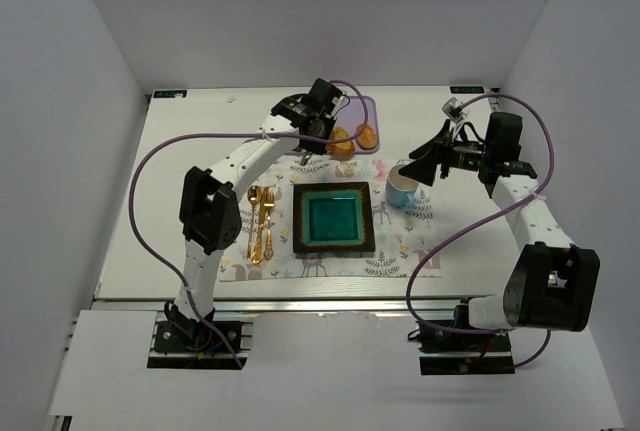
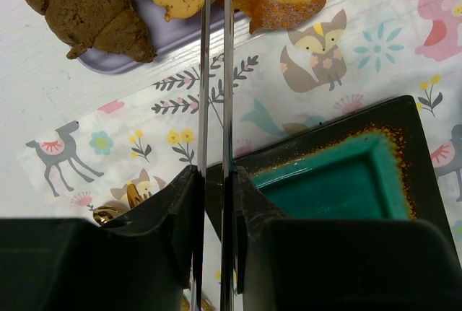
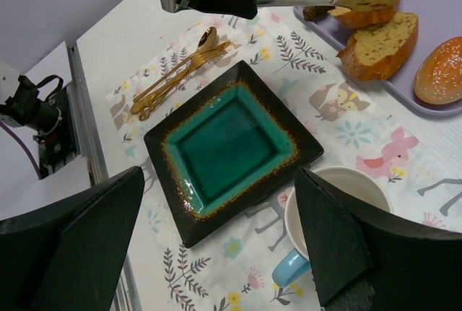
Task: Place the bread
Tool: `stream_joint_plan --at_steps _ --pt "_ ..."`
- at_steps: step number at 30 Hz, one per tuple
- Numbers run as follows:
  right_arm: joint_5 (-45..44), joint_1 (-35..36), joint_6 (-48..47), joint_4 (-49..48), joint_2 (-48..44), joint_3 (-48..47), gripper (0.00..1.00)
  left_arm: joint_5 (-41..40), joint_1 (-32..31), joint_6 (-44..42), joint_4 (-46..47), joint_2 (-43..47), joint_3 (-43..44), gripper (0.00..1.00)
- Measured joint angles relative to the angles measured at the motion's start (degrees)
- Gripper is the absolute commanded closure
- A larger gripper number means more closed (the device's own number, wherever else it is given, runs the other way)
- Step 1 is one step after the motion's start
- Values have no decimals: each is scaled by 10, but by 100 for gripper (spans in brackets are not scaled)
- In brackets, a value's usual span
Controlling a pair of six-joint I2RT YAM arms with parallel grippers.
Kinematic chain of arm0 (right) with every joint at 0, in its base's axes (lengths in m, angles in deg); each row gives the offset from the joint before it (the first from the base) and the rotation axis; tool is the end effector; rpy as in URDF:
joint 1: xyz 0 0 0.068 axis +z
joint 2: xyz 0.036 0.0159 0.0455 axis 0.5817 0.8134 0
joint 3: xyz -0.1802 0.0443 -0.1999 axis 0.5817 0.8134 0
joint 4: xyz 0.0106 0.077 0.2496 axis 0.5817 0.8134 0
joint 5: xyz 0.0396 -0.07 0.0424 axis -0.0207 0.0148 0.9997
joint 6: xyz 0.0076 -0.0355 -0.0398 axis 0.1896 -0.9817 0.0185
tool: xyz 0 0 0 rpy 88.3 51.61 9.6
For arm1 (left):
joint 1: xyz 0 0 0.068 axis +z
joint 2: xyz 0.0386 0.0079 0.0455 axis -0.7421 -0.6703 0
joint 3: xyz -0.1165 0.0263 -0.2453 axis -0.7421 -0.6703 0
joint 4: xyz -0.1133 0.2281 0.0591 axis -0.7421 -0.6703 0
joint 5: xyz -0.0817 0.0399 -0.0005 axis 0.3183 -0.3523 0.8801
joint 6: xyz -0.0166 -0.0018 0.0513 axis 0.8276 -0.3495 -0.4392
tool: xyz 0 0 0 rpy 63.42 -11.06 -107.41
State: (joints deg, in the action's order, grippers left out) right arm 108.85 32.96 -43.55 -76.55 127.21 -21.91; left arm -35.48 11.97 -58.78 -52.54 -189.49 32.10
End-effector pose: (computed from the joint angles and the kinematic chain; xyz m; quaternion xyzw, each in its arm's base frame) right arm 0.2954 0.0189 0.3000 -0.3032 0.7097 0.4262 0.4720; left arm 0.3796 -0.2651 0.2866 0.2060 0.9337 0.0023 0.2930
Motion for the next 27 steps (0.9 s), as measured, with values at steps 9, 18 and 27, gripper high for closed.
stream_joint_plan --at_steps 9,18,27 --pt "3 0 2 -3 0 0 11 -25 -1 4 -4 25 16 97" --pt "5 0 3 -3 0 0 11 0 -1 27 3 147 -35 100" --pt "6 0 4 -3 0 0 11 138 -2 42 48 389 -299 100"
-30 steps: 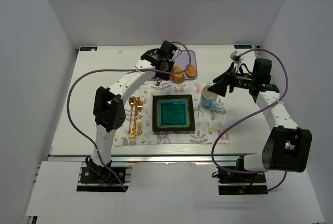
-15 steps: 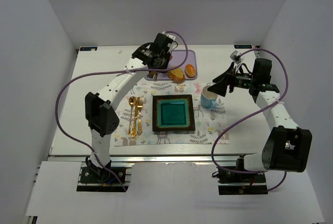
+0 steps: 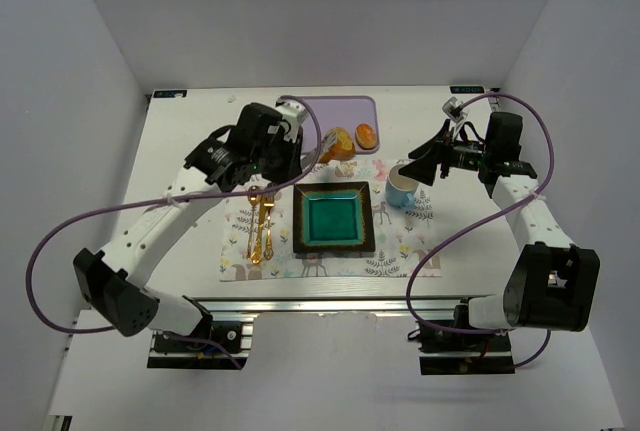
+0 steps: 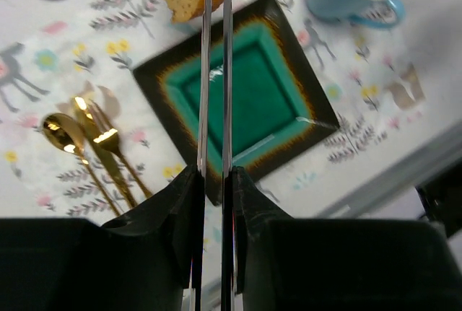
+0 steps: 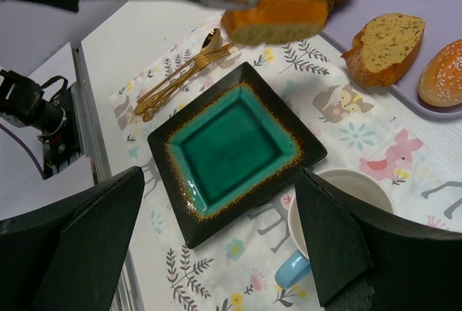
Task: Place the bread
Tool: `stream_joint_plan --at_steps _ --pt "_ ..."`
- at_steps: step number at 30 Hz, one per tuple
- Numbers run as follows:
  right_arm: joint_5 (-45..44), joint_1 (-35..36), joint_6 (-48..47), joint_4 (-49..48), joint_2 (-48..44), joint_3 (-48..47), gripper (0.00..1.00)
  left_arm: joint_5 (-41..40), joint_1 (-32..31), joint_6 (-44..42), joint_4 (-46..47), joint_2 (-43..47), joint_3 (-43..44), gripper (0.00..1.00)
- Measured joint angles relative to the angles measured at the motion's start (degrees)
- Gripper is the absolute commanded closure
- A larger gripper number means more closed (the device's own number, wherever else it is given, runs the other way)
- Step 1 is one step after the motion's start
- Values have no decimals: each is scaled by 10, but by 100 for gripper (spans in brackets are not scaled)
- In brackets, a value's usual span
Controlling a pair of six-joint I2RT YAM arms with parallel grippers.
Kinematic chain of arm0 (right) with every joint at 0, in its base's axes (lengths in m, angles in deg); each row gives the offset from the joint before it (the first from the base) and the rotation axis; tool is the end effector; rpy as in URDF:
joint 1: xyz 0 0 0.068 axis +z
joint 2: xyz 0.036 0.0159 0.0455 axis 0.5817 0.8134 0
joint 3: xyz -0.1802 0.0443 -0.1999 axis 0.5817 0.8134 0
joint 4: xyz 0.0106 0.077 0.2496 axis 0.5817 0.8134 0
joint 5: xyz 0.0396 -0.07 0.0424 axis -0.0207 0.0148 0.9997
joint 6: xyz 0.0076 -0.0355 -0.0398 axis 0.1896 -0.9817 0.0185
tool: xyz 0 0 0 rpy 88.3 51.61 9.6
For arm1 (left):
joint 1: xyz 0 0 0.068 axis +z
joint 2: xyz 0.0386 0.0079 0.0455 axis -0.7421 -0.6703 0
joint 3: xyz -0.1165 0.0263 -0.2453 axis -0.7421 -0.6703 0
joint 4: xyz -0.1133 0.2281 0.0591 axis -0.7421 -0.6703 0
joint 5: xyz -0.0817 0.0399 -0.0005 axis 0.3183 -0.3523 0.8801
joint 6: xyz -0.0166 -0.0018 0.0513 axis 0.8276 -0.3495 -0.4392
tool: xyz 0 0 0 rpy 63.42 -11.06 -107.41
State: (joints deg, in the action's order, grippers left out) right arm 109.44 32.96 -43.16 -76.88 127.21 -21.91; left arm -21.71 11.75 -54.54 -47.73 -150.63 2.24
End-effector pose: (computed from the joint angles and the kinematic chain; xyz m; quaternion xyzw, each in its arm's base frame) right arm 0.2954 0.0190 0.3006 -0.3042 0.7070 0.4306 0.4713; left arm 0.2443 -0.1789 0.3765 0.1986 0.9004 -0.1611 0.3519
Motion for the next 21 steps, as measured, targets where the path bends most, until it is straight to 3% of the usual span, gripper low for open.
stream_joint_plan --at_steps 5,12,15,17,21 --pt "0 0 9 -3 0 0 11 54 -29 8 16 49 -75 100" --pt "0 0 11 -3 0 0 11 49 -103 14 35 35 -137 95" --pt "0 0 9 0 0 0 11 46 -124 14 38 23 -150 82" --pt "0 0 8 2 0 0 11 45 -135 14 38 16 -150 63" --pt "0 0 8 2 0 0 11 44 -143 17 38 18 -156 52"
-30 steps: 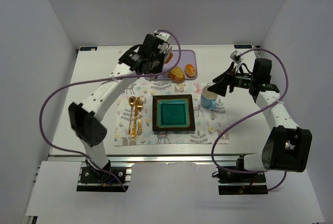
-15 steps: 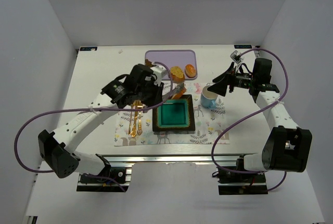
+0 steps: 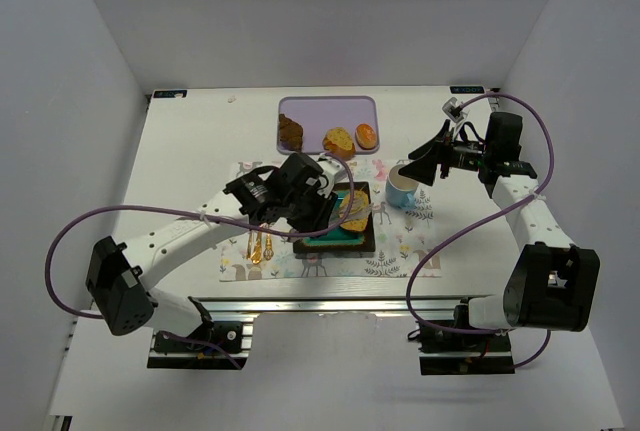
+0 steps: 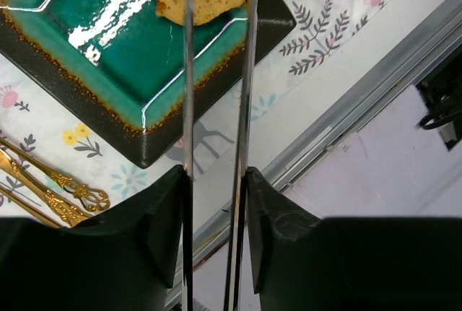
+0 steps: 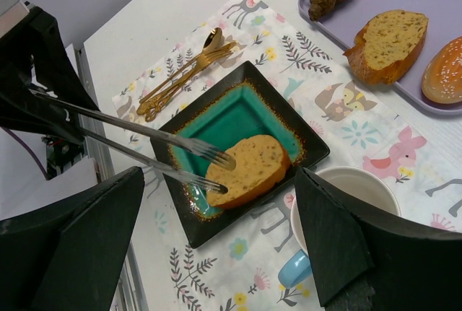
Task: Place the bread
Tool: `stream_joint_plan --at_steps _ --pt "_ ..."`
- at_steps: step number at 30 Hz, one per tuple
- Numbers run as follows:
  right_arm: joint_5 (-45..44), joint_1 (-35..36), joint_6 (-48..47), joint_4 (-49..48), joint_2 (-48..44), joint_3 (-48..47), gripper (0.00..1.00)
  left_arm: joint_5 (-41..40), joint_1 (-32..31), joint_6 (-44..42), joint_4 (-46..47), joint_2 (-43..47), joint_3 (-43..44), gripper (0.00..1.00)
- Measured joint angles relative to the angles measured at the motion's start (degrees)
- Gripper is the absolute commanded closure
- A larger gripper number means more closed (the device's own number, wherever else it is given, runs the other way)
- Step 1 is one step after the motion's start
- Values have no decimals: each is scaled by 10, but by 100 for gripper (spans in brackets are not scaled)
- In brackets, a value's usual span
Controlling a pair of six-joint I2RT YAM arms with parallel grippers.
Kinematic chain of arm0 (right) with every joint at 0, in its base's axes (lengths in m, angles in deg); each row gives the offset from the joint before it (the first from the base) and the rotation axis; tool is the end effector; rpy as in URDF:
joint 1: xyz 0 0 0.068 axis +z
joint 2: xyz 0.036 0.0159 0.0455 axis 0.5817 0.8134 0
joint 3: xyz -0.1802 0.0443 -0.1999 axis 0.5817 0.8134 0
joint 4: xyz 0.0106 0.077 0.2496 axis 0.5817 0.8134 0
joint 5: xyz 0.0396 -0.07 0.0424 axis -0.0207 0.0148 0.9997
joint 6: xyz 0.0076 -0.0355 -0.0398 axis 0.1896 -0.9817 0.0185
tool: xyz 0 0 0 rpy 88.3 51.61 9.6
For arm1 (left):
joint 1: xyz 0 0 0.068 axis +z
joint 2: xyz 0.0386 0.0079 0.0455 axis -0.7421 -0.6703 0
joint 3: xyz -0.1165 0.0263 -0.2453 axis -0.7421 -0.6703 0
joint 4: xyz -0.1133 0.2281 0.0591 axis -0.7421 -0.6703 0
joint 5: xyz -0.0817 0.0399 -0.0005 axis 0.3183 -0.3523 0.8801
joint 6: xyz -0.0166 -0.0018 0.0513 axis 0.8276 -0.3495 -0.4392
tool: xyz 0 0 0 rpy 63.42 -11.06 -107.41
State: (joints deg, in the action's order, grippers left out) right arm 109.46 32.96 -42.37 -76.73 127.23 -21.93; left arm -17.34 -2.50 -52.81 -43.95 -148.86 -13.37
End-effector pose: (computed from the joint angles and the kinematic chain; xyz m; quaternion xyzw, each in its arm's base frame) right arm 0.2954 0.0190 0.3004 -0.2988 0.7096 0.4344 0.4674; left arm 0.1836 -0.2268 0.3033 0.3156 0.8978 -0.1958 0.2367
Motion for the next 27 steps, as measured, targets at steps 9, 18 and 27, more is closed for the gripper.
stream_joint_plan --at_steps 9,18,27 --pt "0 0 0 0 0 0 11 -3 0 25 -9 34 -12 50" --pt "0 0 0 0 0 0 11 -52 87 99 12 60 12 55" --pt "2 0 1 -2 0 0 11 -2 235 204 64 -97 119 57"
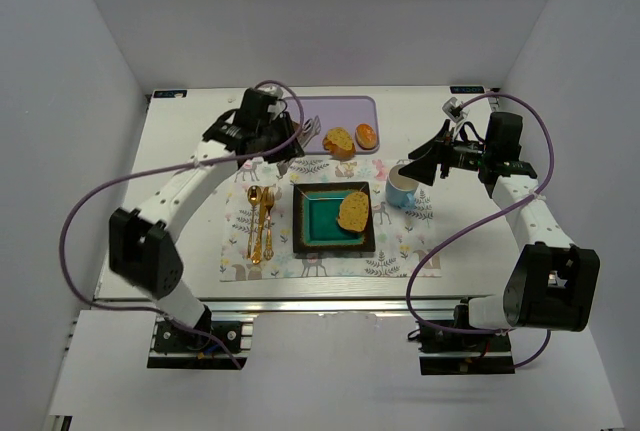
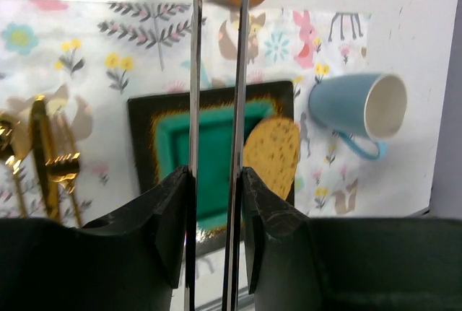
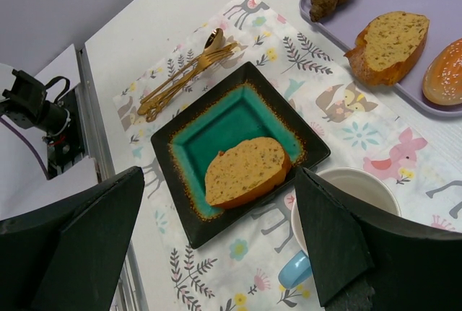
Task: Place the bread
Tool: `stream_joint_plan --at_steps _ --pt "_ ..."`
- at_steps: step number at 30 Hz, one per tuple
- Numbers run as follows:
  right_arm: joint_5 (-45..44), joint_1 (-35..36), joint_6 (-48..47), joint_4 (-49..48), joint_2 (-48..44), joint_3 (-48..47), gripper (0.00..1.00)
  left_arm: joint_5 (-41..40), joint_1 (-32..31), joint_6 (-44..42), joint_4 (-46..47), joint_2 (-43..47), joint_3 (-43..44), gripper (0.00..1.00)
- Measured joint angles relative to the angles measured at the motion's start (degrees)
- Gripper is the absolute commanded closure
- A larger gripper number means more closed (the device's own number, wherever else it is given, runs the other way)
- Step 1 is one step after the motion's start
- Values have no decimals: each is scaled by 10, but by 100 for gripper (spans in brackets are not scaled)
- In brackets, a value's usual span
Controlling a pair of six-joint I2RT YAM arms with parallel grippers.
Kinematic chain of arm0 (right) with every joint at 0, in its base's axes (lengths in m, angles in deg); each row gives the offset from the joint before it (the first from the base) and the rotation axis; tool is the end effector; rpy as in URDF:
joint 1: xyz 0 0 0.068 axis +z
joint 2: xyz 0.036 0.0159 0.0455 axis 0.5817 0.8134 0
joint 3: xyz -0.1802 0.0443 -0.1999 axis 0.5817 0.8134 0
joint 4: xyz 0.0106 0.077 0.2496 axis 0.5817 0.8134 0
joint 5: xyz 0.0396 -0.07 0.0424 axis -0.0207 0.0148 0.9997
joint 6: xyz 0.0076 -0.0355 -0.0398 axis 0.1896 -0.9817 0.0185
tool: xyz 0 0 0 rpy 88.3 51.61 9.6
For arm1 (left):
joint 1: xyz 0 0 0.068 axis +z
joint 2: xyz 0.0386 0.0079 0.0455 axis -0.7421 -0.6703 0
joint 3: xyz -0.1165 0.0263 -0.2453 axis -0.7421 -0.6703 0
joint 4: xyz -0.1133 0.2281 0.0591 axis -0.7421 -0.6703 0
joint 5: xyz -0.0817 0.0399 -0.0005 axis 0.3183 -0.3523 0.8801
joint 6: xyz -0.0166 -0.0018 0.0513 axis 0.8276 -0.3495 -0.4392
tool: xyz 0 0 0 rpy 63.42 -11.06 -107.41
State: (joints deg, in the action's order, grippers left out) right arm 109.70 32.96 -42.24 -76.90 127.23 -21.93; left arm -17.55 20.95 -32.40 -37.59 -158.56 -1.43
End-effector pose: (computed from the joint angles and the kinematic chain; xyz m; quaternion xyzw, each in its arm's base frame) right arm 0.2954 0.0191 0.3007 -0.2996 0.7083 0.4360 0.4675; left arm 0.3089 -0.1604 0.3272 -0.0387 0.9254 -0.2227 0.3041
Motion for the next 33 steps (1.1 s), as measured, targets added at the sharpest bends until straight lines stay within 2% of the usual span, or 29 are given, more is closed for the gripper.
stream_joint_plan --at_steps 4,9,15,24,33 --pt "0 0 0 -2 0 0 11 11 0 9 0 -108 85 55" --pt "0 0 1 -3 0 0 11 11 2 4 -9 -177 132 54" --pt "0 0 2 -3 0 0 11 2 6 -15 -27 -218 179 51" --pt "0 0 2 -3 0 0 11 17 8 -28 -30 -239 185 51" --pt "0 0 2 -3 1 9 11 37 8 -39 -44 -275 207 55"
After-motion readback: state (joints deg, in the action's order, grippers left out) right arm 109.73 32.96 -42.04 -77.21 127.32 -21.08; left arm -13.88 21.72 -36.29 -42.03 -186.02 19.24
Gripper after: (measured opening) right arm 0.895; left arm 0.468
